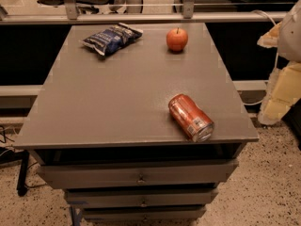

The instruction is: Place coke can upright

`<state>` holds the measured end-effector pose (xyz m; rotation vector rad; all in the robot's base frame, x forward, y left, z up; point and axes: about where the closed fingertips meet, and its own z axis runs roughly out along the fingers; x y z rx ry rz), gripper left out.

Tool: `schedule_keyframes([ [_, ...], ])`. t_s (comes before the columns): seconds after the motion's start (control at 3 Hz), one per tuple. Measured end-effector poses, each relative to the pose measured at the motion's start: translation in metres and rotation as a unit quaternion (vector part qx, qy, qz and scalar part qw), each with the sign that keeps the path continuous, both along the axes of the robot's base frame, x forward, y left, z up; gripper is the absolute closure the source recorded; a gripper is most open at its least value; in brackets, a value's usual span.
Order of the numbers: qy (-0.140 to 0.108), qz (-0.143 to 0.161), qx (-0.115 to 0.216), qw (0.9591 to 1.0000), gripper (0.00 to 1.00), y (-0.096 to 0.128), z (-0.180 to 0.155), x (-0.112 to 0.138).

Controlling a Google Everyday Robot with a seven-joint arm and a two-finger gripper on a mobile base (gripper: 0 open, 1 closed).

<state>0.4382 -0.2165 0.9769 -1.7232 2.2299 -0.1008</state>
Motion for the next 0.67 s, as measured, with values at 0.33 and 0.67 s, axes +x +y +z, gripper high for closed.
schedule_keyframes([
  [0.33,-0.002,0.002,0.003,1.0000,0.00,0.002,0.000,0.002],
  [0.67,-0.001,0.011,0.032,0.9994,0.00,0.028,-0.013,0.019],
])
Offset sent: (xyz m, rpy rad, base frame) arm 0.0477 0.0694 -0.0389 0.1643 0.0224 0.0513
